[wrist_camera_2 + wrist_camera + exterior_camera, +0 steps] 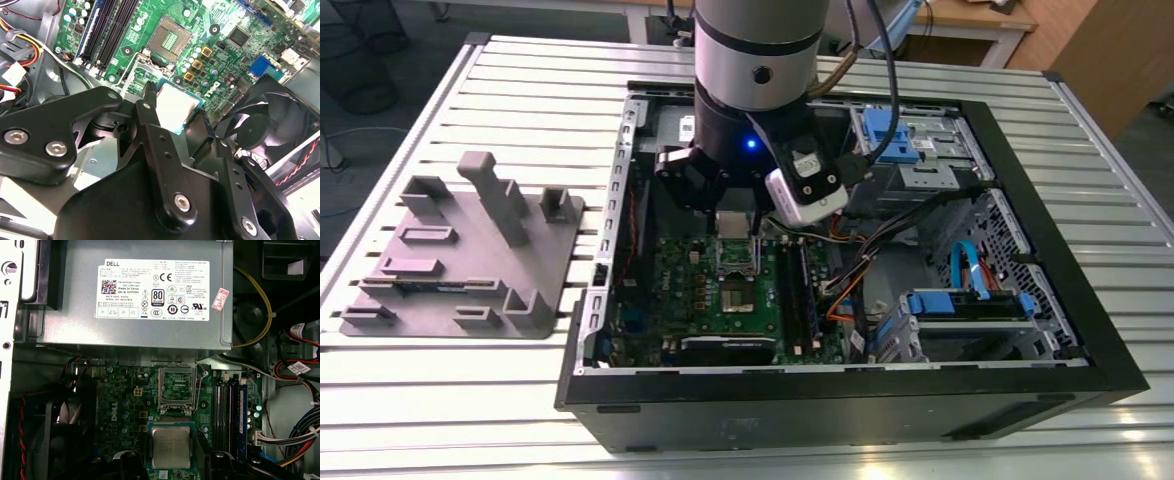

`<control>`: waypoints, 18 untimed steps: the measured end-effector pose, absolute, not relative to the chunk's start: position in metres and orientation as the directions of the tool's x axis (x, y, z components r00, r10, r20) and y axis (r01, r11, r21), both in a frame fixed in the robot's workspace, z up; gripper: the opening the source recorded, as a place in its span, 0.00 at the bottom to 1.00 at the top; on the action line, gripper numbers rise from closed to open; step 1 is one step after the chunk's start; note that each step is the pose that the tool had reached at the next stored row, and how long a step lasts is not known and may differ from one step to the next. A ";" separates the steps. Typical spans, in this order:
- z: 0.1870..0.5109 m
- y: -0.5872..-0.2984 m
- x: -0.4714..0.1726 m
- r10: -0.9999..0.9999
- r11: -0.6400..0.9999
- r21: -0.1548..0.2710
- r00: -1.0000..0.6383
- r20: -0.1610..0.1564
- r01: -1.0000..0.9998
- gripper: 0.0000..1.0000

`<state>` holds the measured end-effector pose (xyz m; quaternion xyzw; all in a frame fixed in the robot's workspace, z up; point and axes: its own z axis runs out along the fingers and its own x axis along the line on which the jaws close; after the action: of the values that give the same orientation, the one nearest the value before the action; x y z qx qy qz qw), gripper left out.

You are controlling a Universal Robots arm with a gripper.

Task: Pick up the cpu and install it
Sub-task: 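Pick up the cpu and move it towards the insertion slot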

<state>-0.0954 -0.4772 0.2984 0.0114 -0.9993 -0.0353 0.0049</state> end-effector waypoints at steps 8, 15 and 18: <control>0.295 -0.477 -0.095 -0.023 0.997 0.070 -1.000 0.009 -0.022 0.47; 0.288 -0.477 -0.095 -0.023 0.997 0.068 -1.000 0.009 -0.022 0.47; 0.278 -0.477 -0.095 -0.023 0.997 0.068 -1.000 0.009 -0.023 0.47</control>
<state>-0.0954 -0.4772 0.2777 0.0114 -0.9993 -0.0339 0.0049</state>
